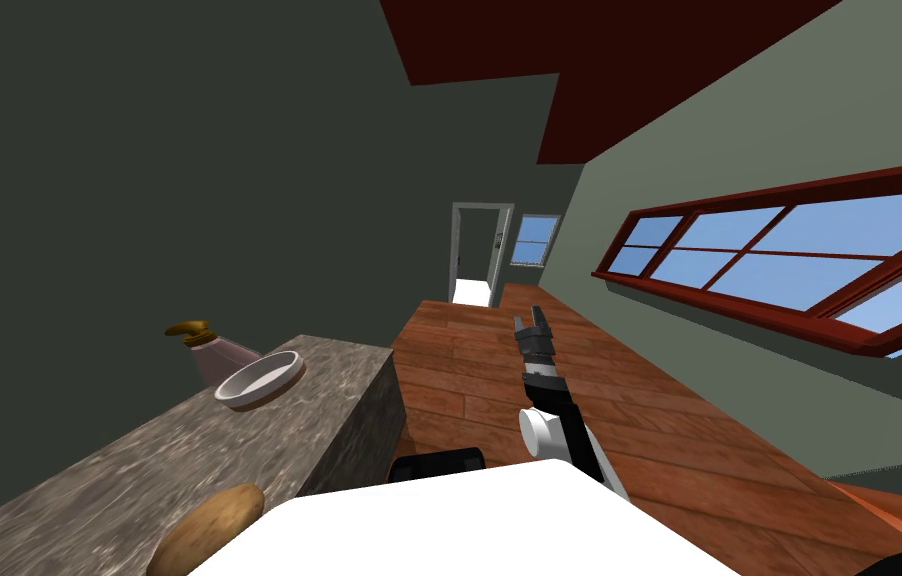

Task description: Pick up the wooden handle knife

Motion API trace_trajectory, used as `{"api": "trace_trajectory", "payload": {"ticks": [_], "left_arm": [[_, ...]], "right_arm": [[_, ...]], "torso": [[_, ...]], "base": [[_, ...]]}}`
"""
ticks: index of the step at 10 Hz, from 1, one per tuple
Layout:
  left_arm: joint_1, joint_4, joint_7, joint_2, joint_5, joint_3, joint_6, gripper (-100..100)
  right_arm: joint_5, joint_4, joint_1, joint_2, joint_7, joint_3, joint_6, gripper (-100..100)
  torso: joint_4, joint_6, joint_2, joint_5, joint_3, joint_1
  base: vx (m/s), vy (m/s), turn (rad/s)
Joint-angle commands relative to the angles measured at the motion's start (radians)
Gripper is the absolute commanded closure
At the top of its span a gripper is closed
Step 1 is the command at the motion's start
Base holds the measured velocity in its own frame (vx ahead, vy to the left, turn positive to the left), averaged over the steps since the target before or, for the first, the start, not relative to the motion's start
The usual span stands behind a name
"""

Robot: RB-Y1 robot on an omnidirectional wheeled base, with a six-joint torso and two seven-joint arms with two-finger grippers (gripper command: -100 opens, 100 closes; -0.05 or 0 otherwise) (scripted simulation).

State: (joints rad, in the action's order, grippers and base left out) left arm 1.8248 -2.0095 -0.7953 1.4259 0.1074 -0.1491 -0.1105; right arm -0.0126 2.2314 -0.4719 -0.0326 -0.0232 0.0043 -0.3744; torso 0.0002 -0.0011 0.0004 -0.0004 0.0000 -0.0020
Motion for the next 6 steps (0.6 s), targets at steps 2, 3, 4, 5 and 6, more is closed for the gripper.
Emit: {"api": "trace_trajectory", "payload": {"ticks": [2, 3, 4, 5, 6], "left_arm": [[0.055, -0.017, -0.015, -0.013, 0.001, -0.041, -0.012, 100], [0.075, -0.022, -0.020, -0.018, 0.001, -0.056, -0.016, 100], [0.094, -0.028, -0.026, -0.023, 0.002, -0.070, -0.020, 100], [0.087, -0.027, -0.021, -0.020, 0.002, -0.065, -0.017, 100], [0.089, -0.028, -0.022, -0.020, 0.002, -0.067, -0.018, 0]], "right_arm": [[0.000, 0.000, 0.000, 0.000, 0.000, 0.000, 0.000, 0], [0.000, 0.000, 0.000, 0.000, 0.000, 0.000, 0.000, 0], [0.000, 0.000, 0.000, 0.000, 0.000, 0.000, 0.000, 0], [0.000, 0.000, 0.000, 0.000, 0.000, 0.000, 0.000, 0], [0.000, 0.000, 0.000, 0.000, 0.000, 0.000, 0.000, 0]], "torso": [[0.000, 0.000, 0.000, 0.000, 0.000, 0.000], [0.000, 0.000, 0.000, 0.000, 0.000, 0.000], [0.000, 0.000, 0.001, 0.000, 0.000, 0.000], [0.000, 0.000, 0.001, 0.000, 0.000, 0.000], [0.000, 0.001, 0.001, 0.000, 0.001, 0.000]], "base": [[0.018, 0.008, 0.009], [0.014, 0.008, 0.010], [0.014, 0.006, 0.010], [0.006, 0.003, 0.004], [0.000, 0.000, 0.000]]}}
